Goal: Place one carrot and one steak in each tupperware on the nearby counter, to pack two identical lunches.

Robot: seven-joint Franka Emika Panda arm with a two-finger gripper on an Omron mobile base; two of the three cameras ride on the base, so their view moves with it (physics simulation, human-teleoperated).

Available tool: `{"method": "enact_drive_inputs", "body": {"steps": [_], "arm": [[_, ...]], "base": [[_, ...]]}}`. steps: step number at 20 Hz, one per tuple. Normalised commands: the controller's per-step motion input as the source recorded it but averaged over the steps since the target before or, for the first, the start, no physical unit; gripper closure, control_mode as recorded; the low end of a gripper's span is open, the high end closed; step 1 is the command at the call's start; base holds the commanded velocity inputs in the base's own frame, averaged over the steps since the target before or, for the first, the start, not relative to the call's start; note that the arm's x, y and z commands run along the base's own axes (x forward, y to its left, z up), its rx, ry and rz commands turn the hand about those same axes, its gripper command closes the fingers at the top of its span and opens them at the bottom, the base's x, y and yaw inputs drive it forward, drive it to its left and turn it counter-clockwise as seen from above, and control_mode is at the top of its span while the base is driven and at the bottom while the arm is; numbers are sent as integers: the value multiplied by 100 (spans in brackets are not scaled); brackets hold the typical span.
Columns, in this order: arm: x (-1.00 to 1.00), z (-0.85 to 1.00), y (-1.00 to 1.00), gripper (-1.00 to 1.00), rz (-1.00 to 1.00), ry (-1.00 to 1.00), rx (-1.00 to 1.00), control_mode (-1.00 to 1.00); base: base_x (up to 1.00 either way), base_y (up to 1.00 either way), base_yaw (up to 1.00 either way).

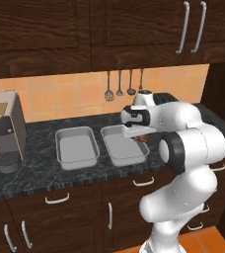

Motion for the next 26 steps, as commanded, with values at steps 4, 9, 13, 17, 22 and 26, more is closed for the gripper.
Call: {"method": "enact_drive_inputs", "body": {"steps": [4,9,13,17,22,26], "arm": [[37,-54,23,100,-4,-5,0,-100],[7,-41,0,100,-3,0,0,-100],[0,-20,0,100,-1,-2,0,-100],[3,-4,0,100,-1,-1,0,-100],[18,0,0,-100,0,1,0,-100],[13,1,0,-100,0,10,0,-100]], "base": [[0,0,0],[0,0,0],[0,0,0],[0,0,0],[0,0,0],[0,0,0]]}}
